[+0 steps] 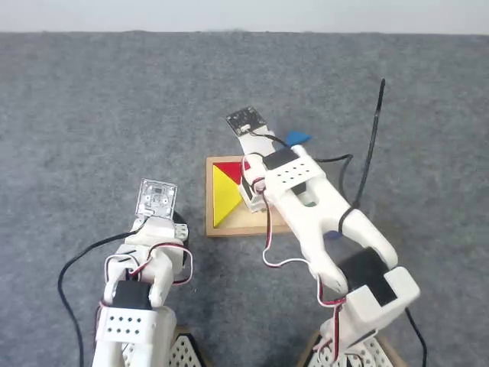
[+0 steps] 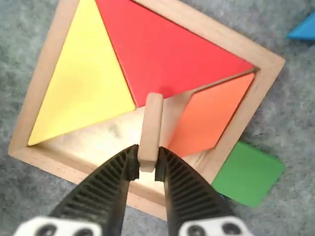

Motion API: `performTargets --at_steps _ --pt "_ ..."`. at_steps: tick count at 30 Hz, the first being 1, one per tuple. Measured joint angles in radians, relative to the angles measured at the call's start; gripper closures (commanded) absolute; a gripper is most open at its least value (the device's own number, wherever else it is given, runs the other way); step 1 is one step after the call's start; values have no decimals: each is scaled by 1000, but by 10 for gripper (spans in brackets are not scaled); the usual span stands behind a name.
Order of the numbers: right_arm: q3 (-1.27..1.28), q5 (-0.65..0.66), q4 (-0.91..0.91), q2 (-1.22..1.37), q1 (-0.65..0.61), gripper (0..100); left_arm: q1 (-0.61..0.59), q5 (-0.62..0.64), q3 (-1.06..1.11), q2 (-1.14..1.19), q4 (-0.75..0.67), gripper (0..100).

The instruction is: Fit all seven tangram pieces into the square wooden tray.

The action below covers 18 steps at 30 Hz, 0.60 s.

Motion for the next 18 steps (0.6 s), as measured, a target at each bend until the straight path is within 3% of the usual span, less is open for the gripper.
performTargets --at_steps 18 --pt "0 -114 0 6 23 993 0 0 0 0 0 985"
